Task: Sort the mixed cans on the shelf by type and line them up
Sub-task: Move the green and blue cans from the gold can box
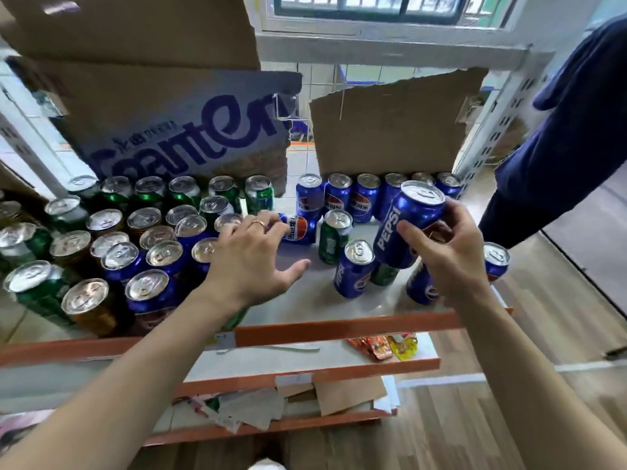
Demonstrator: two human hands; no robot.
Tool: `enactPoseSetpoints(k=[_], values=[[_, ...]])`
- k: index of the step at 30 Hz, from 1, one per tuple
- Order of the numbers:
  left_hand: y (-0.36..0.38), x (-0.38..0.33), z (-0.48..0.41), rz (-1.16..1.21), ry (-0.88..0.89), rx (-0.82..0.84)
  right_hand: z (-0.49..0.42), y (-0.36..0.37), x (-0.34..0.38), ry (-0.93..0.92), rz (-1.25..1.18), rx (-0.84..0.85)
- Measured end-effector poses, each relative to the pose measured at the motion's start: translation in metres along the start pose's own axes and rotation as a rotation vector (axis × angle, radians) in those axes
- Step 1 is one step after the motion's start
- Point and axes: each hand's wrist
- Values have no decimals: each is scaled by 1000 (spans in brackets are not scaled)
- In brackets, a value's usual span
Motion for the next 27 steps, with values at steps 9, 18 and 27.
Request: enactPoseSetpoints(k=[9, 18, 27], values=[[25, -17, -55, 102, 96, -6, -68, -7, -18, 30, 117, -113], [65, -2, -56, 208, 87, 19, -105, 6, -62, 93, 365, -84], [78, -46, -96, 220, 100, -83, -135, -3, -89, 122, 510, 37]])
Point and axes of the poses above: each hand's wrist, its own z-axis away from the middle knuckle, its own y-axis out of the palm, x = y × z, and after that the axes turned 12 degrees about z, right-handed
